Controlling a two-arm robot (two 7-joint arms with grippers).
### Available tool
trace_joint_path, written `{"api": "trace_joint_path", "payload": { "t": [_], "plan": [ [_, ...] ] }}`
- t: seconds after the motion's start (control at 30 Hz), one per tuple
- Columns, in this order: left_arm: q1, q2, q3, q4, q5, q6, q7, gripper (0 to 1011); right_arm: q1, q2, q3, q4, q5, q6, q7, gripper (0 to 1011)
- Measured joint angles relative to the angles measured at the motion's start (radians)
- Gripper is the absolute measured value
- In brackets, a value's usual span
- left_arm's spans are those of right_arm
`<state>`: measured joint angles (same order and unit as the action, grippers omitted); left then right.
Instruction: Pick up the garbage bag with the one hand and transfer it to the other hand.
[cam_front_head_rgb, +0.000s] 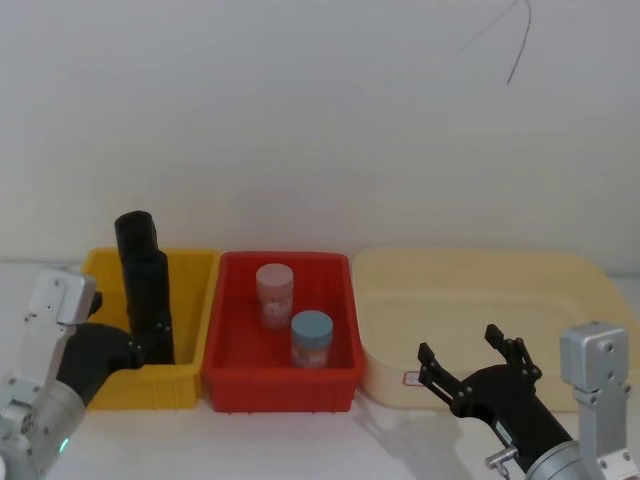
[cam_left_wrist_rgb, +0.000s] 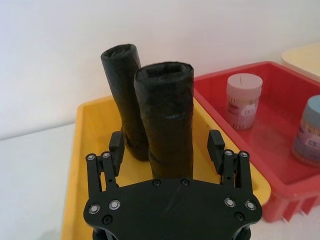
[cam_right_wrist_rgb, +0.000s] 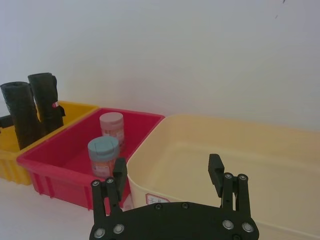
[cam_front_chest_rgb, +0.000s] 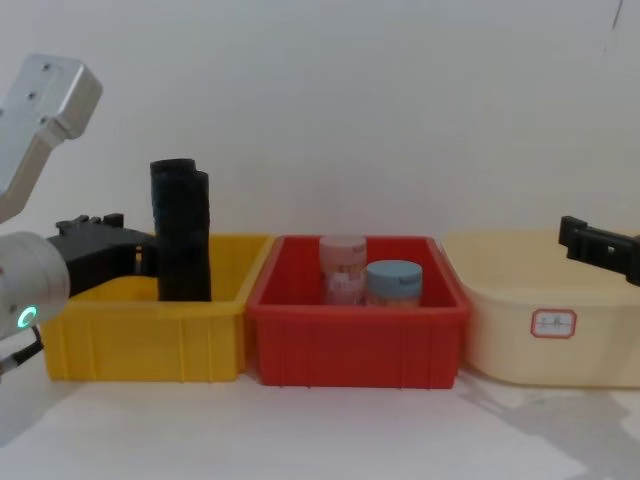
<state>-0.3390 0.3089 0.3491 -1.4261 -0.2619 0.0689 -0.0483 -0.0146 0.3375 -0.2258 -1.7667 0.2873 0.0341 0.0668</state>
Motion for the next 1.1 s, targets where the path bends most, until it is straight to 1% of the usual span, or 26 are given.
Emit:
{"api": "trace_joint_path", "payload": {
  "t": [0.5,0.63,0.77,0.8,0.9,0.93,1.07,1.1],
  "plan": [
    [-0.105,-0.052,0.012,0.133,0.008,-0.034,-0.048,1002,0.000,0.000,0.000,0.000,0.000,0.000,0.000,1001],
    [-0.124,-0.063,0.013,0.158,0.010,-0.041,-0.056,962,0.000,0.000,0.000,0.000,0.000,0.000,0.000,1001],
    [-0.136,-0.072,0.011,0.173,0.012,-0.048,-0.060,851,0.000,0.000,0.000,0.000,0.000,0.000,0.000,1001],
    [-0.139,-0.075,0.010,0.177,0.012,-0.050,-0.061,840,0.000,0.000,0.000,0.000,0.000,0.000,0.000,1001],
    [-0.146,-0.081,0.007,0.183,0.015,-0.056,-0.061,727,0.000,0.000,0.000,0.000,0.000,0.000,0.000,1001],
    [-0.147,-0.082,0.006,0.183,0.016,-0.057,-0.061,727,0.000,0.000,0.000,0.000,0.000,0.000,0.000,1001],
    [-0.149,-0.084,0.002,0.181,0.021,-0.061,-0.060,586,0.000,0.000,0.000,0.000,0.000,0.000,0.000,1001],
    [-0.149,-0.085,0.000,0.176,0.023,-0.063,-0.059,586,0.000,0.000,0.000,0.000,0.000,0.000,0.000,1001]
  ]
}}
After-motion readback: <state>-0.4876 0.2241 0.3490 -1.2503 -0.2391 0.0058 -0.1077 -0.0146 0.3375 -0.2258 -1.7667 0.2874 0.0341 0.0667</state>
